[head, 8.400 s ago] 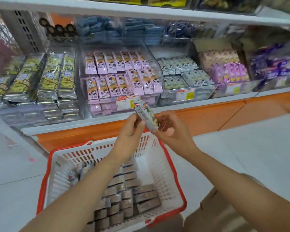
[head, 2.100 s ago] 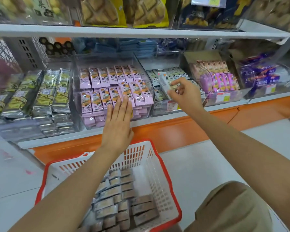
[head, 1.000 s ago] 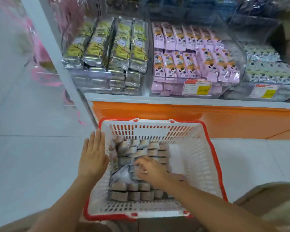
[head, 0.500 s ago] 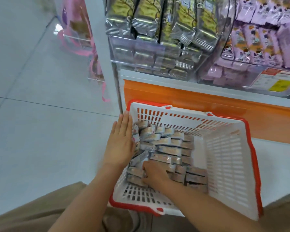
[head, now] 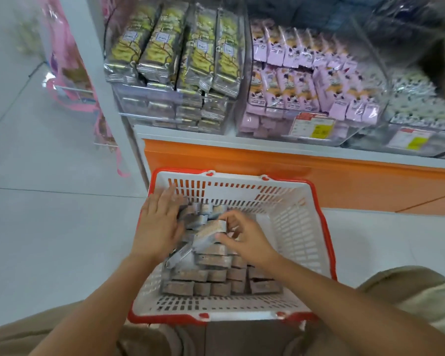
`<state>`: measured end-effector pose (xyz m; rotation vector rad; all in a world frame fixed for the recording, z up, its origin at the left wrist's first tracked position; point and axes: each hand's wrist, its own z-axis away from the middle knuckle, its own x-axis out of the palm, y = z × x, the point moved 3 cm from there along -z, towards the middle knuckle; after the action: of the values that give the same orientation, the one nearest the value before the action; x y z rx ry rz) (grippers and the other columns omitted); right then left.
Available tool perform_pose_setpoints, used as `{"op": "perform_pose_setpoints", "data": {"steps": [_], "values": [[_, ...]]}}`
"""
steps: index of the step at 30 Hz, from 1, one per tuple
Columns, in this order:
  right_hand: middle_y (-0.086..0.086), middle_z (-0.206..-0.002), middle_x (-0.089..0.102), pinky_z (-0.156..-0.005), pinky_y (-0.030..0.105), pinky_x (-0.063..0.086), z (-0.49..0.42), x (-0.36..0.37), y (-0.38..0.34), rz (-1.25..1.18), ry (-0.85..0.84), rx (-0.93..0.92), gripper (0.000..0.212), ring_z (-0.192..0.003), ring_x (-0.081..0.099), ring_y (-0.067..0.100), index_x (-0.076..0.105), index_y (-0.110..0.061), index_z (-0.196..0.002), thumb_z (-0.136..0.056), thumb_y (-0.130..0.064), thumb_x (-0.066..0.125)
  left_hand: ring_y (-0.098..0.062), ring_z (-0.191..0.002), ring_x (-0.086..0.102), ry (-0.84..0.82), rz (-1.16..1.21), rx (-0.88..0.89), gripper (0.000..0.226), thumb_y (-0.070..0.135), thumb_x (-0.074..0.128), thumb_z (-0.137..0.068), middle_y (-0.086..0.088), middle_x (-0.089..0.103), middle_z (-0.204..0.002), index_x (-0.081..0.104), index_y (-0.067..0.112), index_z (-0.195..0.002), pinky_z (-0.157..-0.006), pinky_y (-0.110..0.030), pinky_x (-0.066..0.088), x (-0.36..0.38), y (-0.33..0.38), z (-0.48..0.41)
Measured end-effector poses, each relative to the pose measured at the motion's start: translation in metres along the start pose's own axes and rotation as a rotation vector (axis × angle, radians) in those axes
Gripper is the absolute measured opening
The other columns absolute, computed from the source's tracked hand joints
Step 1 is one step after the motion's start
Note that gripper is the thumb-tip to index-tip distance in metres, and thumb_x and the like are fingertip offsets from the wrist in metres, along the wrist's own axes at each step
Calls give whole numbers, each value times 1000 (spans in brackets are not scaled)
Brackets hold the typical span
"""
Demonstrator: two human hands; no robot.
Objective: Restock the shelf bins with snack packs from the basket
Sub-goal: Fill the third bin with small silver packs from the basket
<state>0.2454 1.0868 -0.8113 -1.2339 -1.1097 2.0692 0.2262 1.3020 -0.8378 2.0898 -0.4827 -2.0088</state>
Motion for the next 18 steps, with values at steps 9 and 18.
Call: {"op": "perform_pose_setpoints", "data": {"steps": [9,18], "values": [[12,-95,66,-74,31,51,40,-121,-51,-245,392,-200,33,-81,61,19,57,-18,-108,-82,-16,77,5,-85,52,-142,742,196,15,41,51,-100,26,53,-89,55,32,-110,-72,-15,37,-34,149,-36],[-7,-104,66,-79,35,52,89,-192,-37,-171,511,-285,37,-91,64,16,56,-19,-112,-82,-17,77,-28,-103,62,-98,974,190,29,29,53,-101,-9,69,-111,61,10,-121,-92,-46,49,-70,246,-83]]}}
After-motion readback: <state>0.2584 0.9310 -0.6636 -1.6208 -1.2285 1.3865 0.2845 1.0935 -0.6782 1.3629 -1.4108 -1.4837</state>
